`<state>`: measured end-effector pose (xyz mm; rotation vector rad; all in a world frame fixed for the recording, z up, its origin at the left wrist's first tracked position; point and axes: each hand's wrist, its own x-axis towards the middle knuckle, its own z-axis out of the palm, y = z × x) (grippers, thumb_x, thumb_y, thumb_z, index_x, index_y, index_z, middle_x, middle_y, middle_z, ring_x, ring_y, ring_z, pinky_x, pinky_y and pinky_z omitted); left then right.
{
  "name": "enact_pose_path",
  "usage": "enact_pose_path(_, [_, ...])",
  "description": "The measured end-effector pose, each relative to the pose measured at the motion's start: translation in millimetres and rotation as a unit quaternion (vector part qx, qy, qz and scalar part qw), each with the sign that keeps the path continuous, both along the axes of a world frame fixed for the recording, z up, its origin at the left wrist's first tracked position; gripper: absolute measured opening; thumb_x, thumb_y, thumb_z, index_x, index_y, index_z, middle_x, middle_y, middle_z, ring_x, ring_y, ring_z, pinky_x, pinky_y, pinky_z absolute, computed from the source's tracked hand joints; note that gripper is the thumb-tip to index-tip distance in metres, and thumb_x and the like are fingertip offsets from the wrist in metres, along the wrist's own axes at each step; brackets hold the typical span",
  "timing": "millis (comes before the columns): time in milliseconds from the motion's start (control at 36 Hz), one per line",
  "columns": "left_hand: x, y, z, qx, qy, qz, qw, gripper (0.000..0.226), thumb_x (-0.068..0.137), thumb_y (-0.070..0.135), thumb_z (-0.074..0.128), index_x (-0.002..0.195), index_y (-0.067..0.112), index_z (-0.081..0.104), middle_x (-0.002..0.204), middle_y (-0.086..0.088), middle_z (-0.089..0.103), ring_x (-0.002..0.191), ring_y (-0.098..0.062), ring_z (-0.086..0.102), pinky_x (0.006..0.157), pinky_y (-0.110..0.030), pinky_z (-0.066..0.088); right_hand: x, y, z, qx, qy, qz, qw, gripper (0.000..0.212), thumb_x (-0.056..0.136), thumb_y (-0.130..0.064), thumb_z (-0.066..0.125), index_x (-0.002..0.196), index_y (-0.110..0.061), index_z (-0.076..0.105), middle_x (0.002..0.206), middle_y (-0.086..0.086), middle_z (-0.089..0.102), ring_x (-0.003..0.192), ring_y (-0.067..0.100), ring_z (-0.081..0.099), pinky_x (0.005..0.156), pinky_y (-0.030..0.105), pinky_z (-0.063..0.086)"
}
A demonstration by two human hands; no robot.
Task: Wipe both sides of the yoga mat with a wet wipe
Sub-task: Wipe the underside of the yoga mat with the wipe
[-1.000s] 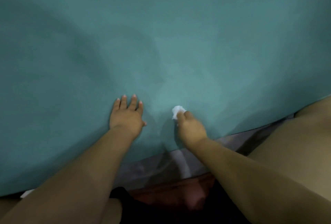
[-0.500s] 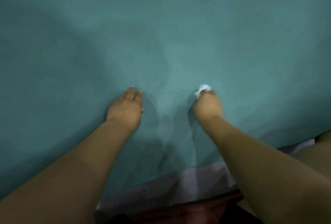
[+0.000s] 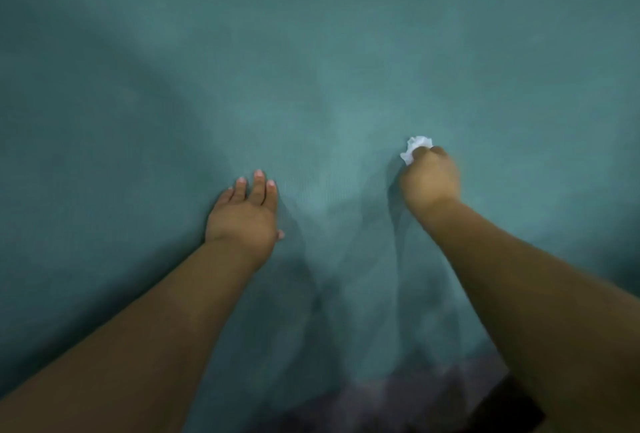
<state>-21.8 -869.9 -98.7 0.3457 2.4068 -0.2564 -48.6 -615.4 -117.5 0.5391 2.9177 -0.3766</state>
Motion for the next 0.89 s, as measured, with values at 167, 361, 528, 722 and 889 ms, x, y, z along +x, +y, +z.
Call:
enact_pose_path(167, [-6,2,-1,0.012,-0.001,0.012,1.0,0.081,0.096,0.048,0.042,0.151,0.015,-0.007,0.158,-0.007,-0.014,0.146,-0.031,0.002,0.117,-0.036,0.006,55,-99,-16,-0.116,0.042,0.281,0.952,0.05,0.075,-0.007,0.037,0.117,0.001,0.062,0.115,0.018,0.064,0.095,0.029,0.068,0.071,0.032,0.055])
enact_pose_path(361, [-2,-2,-6,0.023,0.022,0.001,0.999,0.08,0.096,0.05,0.037,0.15,0.015,-0.01,0.158,-0.007,-0.015,0.146,-0.031,0.0,0.117,-0.036,0.003,-24,-4,-9,-0.037,0.059,0.255,0.964,0.03,0.096,-0.019,0.044,0.121,-0.02,0.061,0.128,0.006,0.059,0.117,0.022,0.055,0.093,0.021,0.039])
enact_pose_path(528, [-2,-1,-7,0.029,0.019,0.016,0.999,0.079,0.097,0.051,0.034,0.15,0.016,-0.013,0.158,-0.007,-0.017,0.146,-0.031,-0.002,0.117,-0.036,0.001,-64,-15,-17,-0.025,0.07,-0.035,0.997,0.033,0.093,-0.006,0.042,0.121,-0.003,0.058,0.125,0.019,0.056,0.118,0.03,0.05,0.097,0.022,0.03])
enact_pose_path(722, [-4,1,-6,0.046,0.012,0.036,0.998,0.078,0.097,0.051,0.034,0.15,0.017,-0.011,0.157,-0.004,-0.018,0.146,-0.029,-0.004,0.117,-0.034,0.0,-22,-105,-23,-0.123,0.048,0.406,0.904,0.046,0.077,-0.004,0.052,0.122,0.002,0.058,0.118,0.026,0.06,0.092,0.041,0.065,0.07,0.044,0.056])
enact_pose_path(889, [-3,1,-8,0.05,0.01,0.043,0.998,0.076,0.098,0.051,0.031,0.15,0.016,-0.013,0.157,-0.004,-0.021,0.146,-0.03,-0.006,0.117,-0.035,-0.001,-110,-27,-9,-0.043,0.033,0.181,0.982,0.035,0.098,-0.026,0.045,0.13,-0.017,0.054,0.131,0.015,0.053,0.119,0.031,0.05,0.096,0.03,0.036])
